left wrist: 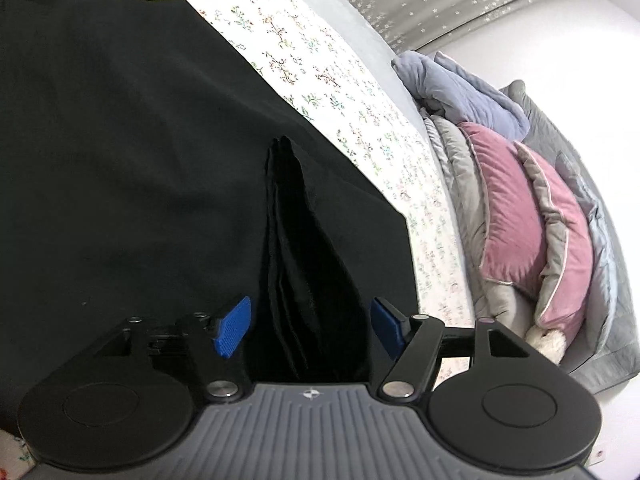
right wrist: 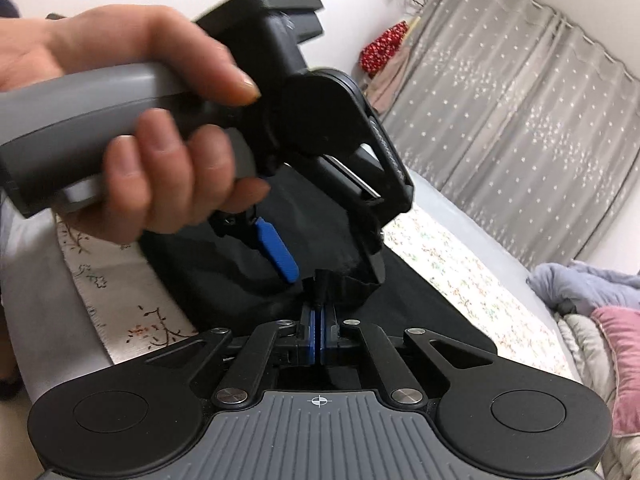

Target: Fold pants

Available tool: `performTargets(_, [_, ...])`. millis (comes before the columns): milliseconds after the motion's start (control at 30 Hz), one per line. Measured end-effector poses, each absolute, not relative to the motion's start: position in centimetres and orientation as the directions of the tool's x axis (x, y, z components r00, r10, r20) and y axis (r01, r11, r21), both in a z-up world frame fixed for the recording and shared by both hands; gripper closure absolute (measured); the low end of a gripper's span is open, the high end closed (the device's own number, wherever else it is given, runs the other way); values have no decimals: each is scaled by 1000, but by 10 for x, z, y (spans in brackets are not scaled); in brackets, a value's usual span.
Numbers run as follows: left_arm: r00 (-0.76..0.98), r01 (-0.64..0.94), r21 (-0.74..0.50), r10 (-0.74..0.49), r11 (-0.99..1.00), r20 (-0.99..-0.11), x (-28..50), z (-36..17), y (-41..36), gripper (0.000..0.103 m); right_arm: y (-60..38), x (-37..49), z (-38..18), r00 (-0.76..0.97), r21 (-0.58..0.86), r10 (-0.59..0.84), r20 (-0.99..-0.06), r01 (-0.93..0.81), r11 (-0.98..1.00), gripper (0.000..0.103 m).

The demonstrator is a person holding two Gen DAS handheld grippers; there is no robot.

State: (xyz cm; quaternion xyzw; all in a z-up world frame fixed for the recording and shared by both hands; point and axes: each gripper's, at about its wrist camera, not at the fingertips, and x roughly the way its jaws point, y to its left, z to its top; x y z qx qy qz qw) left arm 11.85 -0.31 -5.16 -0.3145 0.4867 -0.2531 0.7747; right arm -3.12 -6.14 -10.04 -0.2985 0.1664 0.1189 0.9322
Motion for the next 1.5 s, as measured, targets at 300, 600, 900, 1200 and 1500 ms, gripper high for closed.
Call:
performTargets(300, [358, 116, -682, -671, 722, -649, 125, -51, -14, 23, -59, -42, -105, 921, -537, 131, -366, -324, 779, 102])
performTargets(600, [436, 222, -544, -581, 810, -688, 146, -35, -20, 91, -56, -51, -106, 930, -559, 140, -340, -320, 765, 103])
performTargets(900, [542, 343, -425, -546, 838, -639, 155, 4, 20, 91, -29, -32, -81, 942, -479, 171, -287, -296, 826, 103])
performTargets(1200, [640, 288, -323, -432, 901, -635, 160, 12, 118, 92, 52, -6, -70, 917, -428, 284, -281, -385, 818, 103])
performTargets(1500, [734, 57, -230, -197, 972, -650, 150, 0, 266, 92, 170, 16, -73, 853, -363, 434, -290, -518, 774, 102])
